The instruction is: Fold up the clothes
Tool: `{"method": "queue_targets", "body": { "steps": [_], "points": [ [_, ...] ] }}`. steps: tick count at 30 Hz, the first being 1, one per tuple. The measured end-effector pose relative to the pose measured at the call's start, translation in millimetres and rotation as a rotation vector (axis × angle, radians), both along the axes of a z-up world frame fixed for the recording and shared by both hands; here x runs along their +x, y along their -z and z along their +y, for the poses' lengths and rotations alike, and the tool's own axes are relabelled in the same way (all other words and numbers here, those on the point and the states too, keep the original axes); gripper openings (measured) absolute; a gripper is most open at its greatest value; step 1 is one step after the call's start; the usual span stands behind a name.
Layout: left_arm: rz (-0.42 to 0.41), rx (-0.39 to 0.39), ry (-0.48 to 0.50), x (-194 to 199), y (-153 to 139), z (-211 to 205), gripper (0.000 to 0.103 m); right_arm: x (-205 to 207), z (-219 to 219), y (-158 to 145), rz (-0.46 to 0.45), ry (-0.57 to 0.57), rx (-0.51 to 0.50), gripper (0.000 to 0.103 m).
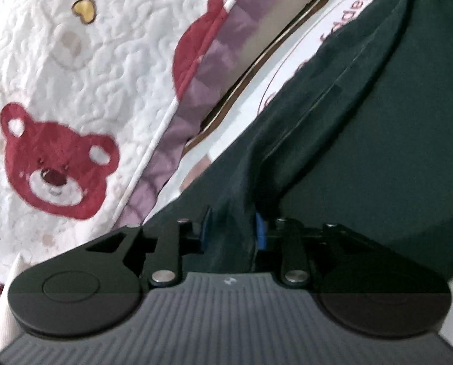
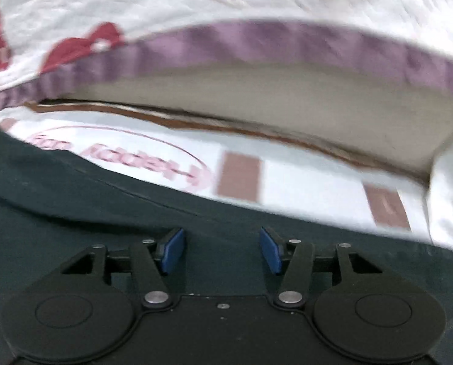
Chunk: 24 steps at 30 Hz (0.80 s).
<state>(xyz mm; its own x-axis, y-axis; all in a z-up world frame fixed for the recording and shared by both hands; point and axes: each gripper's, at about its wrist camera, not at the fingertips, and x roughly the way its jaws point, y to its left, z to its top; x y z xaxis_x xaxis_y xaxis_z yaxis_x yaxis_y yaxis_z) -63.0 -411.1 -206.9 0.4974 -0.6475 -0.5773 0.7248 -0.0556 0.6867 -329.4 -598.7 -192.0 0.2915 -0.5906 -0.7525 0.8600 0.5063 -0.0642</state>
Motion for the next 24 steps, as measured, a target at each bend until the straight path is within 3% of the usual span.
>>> {"method": "queue_targets", "body": {
  "steps": [5, 6, 9, 12, 16, 20, 22, 24],
  "points": [
    [-0.039, -0.033, -0.075, 14, -8, 25, 0.039, -25, 17, -19, -0.158, -0.048, 0.044, 0.057],
    [-0.039, -0.042, -0.089, 17, -10, 29, 0.044, -26, 26, -20, -0.191, -0.076, 0.060, 0.059],
    [0.002, -0.066, -0.142, 23, -18, 32, 0.044, -35, 59, -14, -0.262, -0.113, 0.123, 0.060],
    [-0.010, -0.115, -0.192, 17, -30, 34, 0.040, -43, 77, 4, -0.268, -0.046, 0.218, 0.063],
    [-0.051, -0.175, -0.243, 21, -46, 26, 0.040, -27, 79, 9, -0.194, -0.142, 0.123, 0.064],
    [-0.119, -0.222, -0.320, 42, -51, 14, 0.047, -29, 68, 8, -0.207, -0.121, 0.106, 0.060],
    [-0.007, -0.235, -0.367, 60, -57, 15, 0.047, -33, 61, 8, -0.240, -0.092, 0.118, 0.060],
    [0.046, -0.236, -0.400, 71, -57, 21, 0.047, -35, 59, 8, -0.261, -0.075, 0.118, 0.060]
  ]
}}
